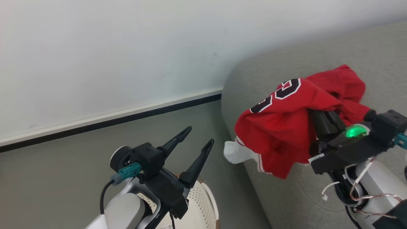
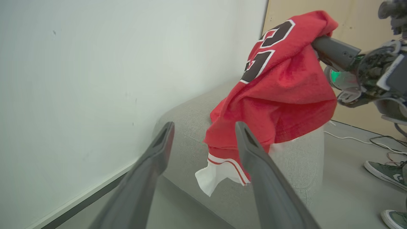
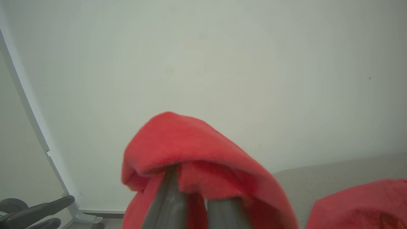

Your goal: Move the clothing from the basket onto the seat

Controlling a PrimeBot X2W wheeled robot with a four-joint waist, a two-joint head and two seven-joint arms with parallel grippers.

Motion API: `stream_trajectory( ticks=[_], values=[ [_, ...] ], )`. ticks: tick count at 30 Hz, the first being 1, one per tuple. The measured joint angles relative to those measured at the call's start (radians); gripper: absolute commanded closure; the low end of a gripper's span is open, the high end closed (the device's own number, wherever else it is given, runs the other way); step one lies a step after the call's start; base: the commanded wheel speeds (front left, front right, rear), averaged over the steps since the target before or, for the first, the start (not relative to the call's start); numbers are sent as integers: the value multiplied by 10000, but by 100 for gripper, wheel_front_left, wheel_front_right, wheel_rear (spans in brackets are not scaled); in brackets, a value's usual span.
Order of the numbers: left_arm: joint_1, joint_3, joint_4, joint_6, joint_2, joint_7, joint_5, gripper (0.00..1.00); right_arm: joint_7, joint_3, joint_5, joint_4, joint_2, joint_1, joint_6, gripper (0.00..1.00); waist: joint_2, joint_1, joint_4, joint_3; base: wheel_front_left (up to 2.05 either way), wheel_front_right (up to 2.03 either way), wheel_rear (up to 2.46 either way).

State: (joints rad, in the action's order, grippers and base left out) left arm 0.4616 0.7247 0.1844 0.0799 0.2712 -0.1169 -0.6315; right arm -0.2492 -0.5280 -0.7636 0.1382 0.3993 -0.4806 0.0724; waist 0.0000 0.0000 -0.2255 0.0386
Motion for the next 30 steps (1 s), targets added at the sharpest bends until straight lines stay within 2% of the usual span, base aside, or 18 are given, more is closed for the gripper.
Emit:
stream_trajectory(
  ticks=[9, 14, 22, 30],
  values=[
    [1, -142, -562, -8, 295, -42, 21, 0, -27, 606, 901, -2104, 382, 848, -414, 100, 0, 0, -1164, 211, 0, 0, 0],
    [1, -121, -727, -10, 351, -33, 79, 0, -75, 982, 1129, -2759, 464, 1158, -552, 100, 0, 0, -1791, 385, 0, 0, 0],
    [14, -58, -886, -50, 389, 25, 128, 0, -75, 1505, 1241, -3390, 470, 1465, -545, 100, 0, 0, -2599, 719, 0, 0, 0],
    [141, 94, -913, -29, 291, 192, 199, 0, -75, 1988, 1421, -3942, 468, 1506, -474, 100, 0, 0, -2879, 1186, 0, 0, 0]
  ],
)
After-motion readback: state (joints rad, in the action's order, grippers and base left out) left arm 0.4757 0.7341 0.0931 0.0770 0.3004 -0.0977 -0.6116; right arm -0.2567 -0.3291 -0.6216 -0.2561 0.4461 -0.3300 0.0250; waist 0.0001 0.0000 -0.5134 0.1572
